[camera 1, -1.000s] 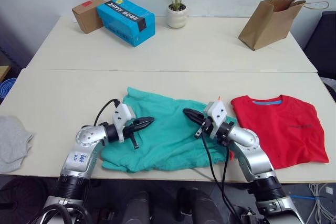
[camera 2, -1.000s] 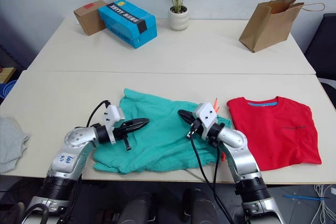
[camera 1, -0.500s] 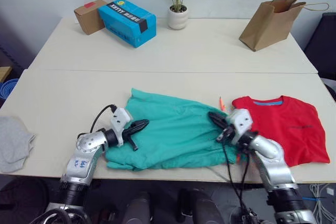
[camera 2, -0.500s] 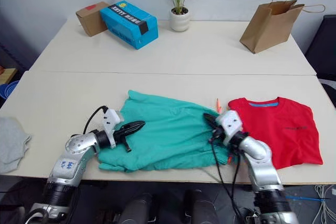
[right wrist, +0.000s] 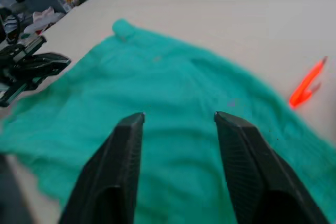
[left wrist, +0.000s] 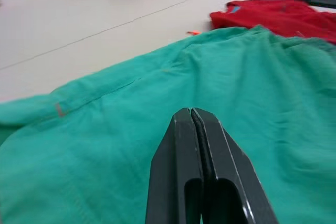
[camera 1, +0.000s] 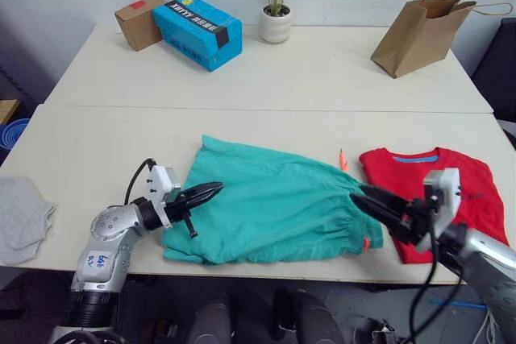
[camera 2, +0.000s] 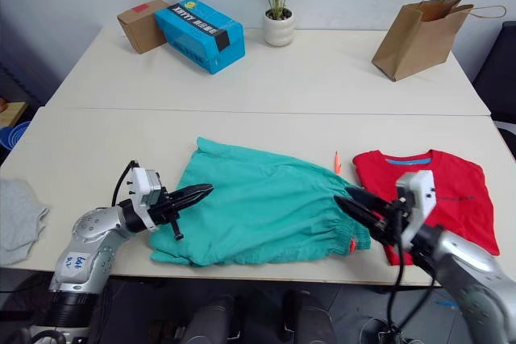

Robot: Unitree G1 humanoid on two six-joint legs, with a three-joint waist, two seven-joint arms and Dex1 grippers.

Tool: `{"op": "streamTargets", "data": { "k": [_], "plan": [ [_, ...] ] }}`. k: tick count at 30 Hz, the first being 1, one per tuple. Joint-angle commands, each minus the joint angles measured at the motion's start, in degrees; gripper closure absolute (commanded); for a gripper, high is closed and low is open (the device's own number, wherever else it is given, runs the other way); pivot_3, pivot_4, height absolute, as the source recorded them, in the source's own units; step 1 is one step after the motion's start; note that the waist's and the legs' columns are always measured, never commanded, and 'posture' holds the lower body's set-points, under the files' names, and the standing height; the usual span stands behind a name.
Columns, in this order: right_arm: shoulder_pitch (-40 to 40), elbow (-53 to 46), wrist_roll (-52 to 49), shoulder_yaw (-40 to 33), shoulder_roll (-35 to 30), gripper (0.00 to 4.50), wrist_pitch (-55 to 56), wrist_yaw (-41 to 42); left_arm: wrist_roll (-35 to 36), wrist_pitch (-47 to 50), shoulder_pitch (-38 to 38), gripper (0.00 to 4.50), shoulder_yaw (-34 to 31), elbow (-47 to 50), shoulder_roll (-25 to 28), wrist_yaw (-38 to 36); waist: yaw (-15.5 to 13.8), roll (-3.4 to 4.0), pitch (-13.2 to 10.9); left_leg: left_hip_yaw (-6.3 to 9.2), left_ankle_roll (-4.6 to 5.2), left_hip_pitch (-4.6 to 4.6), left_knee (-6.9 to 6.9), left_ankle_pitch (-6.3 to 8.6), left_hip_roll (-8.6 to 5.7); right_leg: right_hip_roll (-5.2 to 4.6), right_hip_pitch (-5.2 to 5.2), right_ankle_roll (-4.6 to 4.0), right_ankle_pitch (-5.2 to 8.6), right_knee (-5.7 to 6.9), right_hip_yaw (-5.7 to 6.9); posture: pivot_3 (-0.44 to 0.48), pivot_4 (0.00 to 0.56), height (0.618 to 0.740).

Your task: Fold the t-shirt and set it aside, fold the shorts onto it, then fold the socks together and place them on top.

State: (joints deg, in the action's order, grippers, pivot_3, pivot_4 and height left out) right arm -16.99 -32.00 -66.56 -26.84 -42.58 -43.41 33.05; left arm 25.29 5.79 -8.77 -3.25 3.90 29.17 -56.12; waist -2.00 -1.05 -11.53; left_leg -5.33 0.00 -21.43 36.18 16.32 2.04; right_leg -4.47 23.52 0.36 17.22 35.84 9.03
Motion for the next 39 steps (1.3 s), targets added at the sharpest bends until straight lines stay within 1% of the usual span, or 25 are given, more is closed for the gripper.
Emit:
{"op": "streamTargets", "data": {
  "k": [1,3,4,5,8,11,16,21,26,29,32,35,39],
  "plan": [
    [-9.1,-3.5,-22.3,-8.9,-3.9,1.16,-7.3,-6.2,2.1,0.5,-0.7,4.50,1.1,1.7,0.5,-3.7,-0.2,-0.06,0.0,-0.01,0.02,0.00,0.00,0.05,-0.01,0.00,0.01,0.03,0.02,0.00,0.00,0.000,0.150,0.740],
    [-14.1,-4.6,-28.9,-10.6,-5.2,0.45,-8.6,-9.2,2.6,0.5,-1.3,4.50,1.7,1.7,0.1,-5.0,0.1,-0.10,0.0,-0.03,0.00,-0.02,-0.01,0.08,0.00,0.03,0.02,0.06,0.05,-0.04,0.02,0.000,0.150,0.740],
    [-16.7,-4.9,-31.7,-10.2,-5.1,0.16,-8.5,-12.4,2.3,0.0,-1.9,4.50,2.4,1.0,-0.3,-5.9,0.1,-0.12,0.0,-0.05,0.01,-0.02,0.00,0.09,-0.01,0.03,0.01,0.07,0.05,-0.04,0.01,0.000,0.150,0.740],
    [-18.4,-5.2,-33.8,-9.9,-5.1,0.04,-8.2,-15.0,2.0,-0.3,-2.4,4.50,3.0,0.5,-0.5,-6.5,0.2,-0.15,-0.1,-0.04,0.01,-0.01,0.01,0.10,-0.01,0.03,-0.01,0.11,0.07,-0.04,0.01,0.000,0.150,0.740],
    [-20.5,-4.2,-35.9,-6.2,-3.2,0.04,-6.0,-24.6,0.1,-1.8,-3.9,4.50,5.2,-2.1,-1.6,-7.6,0.4,-0.15,-0.1,-0.05,-0.02,-0.02,0.03,0.10,0.00,0.06,-0.05,0.37,0.17,-0.21,-0.05,0.000,0.150,0.740],
    [-19.8,-3.9,-36.7,-2.6,-2.9,0.04,-5.4,-29.1,-1.4,-3.5,-4.9,4.50,6.5,-4.1,-2.5,-8.0,0.5,-0.15,-0.1,-0.08,-0.12,-0.10,0.04,0.15,-0.01,0.11,-0.05,0.45,0.15,-0.40,-0.12,0.000,0.150,0.740],
    [-14.7,-1.7,-35.9,4.4,-1.8,0.04,-4.2,-35.9,-3.1,-5.2,-6.3,4.50,7.5,-6.4,-3.4,-8.0,0.4,-0.15,-0.1,-0.12,0.11,-0.15,0.03,0.07,-0.04,0.12,0.01,0.52,0.15,-0.41,-0.18,0.000,0.150,0.740],
    [-8.4,-0.2,-36.0,10.3,1.8,0.04,-1.9,-41.3,-4.9,-6.2,-7.5,4.50,8.4,-9.0,-3.9,-7.6,0.5,-0.23,0.0,-0.10,0.13,-0.14,0.02,0.10,-0.05,0.12,0.02,0.65,0.07,-0.33,-0.18,0.000,0.150,0.740],
    [-0.9,1.7,-30.7,15.2,7.6,0.04,1.3,-47.2,-7.3,-7.2,-8.7,4.50,9.0,-12.9,-4.8,-6.1,0.8,-0.40,0.1,-0.16,0.12,-0.09,0.07,0.08,0.02,0.14,0.01,0.78,0.00,-0.32,-0.20,0.000,0.150,0.740],
    [3.0,2.8,-25.6,17.7,10.4,0.04,2.2,-48.4,-8.3,-7.5,-8.9,4.50,8.8,-14.7,-5.3,-4.8,0.8,-0.45,0.1,-0.19,0.14,-0.06,0.10,0.04,0.05,0.15,-0.03,0.87,-0.06,-0.33,-0.28,0.000,0.150,0.740],
    [5.6,3.9,-19.8,19.6,13.6,0.68,3.5,-48.9,-9.9,-9.1,-8.8,4.50,9.0,-16.2,-5.4,-3.8,0.8,-0.51,0.1,-0.24,0.20,-0.06,0.14,0.00,0.08,0.16,-0.03,0.90,-0.08,-0.36,-0.37,0.000,0.150,0.740],
    [7.7,4.1,-12.9,21.7,16.5,1.76,4.9,-47.3,-10.3,-9.1,-8.6,4.50,8.5,-16.4,-5.8,-2.3,0.8,-0.51,0.2,-0.30,0.23,-0.04,0.14,-0.02,0.08,0.16,-0.03,0.90,-0.09,-0.35,-0.44,0.000,0.150,0.740],
    [11.0,3.1,0.2,24.0,18.7,3.20,9.4,-42.1,-9.8,-7.7,-9.4,4.50,7.6,-15.7,-6.4,0.0,0.7,-0.47,0.2,-0.44,0.26,-0.02,0.14,-0.04,0.08,0.16,0.06,0.91,-0.10,-0.27,-0.55,0.000,0.150,0.740]
  ]
}}
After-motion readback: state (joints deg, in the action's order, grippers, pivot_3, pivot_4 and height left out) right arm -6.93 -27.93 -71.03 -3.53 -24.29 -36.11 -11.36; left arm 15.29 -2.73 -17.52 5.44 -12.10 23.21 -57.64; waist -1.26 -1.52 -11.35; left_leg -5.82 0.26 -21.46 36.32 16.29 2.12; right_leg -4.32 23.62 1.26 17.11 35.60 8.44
